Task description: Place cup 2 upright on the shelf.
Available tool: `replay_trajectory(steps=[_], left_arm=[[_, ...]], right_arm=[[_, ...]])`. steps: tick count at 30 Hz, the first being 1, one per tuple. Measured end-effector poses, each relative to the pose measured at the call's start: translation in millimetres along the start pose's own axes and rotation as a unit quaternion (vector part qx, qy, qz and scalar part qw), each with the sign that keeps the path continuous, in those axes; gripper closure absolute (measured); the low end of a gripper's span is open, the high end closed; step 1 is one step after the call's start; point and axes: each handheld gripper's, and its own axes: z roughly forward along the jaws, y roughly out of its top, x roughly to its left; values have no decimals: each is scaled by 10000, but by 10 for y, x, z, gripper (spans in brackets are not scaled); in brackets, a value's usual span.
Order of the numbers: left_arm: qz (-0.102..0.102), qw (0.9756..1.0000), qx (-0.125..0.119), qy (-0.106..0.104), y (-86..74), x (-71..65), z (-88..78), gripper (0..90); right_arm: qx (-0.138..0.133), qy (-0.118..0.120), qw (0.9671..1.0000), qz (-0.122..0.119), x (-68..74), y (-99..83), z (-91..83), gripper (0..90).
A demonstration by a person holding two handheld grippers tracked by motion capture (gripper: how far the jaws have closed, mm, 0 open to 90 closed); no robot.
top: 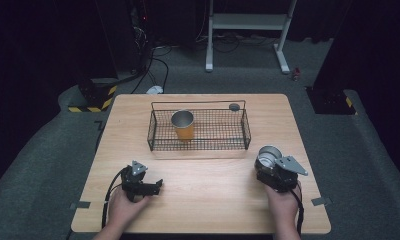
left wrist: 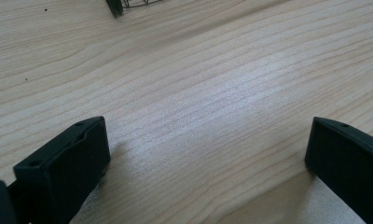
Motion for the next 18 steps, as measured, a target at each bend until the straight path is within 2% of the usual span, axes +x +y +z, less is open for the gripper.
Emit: replay_trajectory(steps=[6, 14, 18], left_arm=[[-32, 10000, 2, 36, 4, -8, 4, 1], [-32, 10000, 2, 37, 4, -8, 3, 1], [-50, 10000, -13, 39, 4, -10, 5, 1]], right_arm=[[-97, 63, 9999, -67, 174, 188, 34, 186], [-225, 208, 9995, 83, 339, 452, 59, 186], [-283, 197, 9994, 81, 392, 551, 83, 186]])
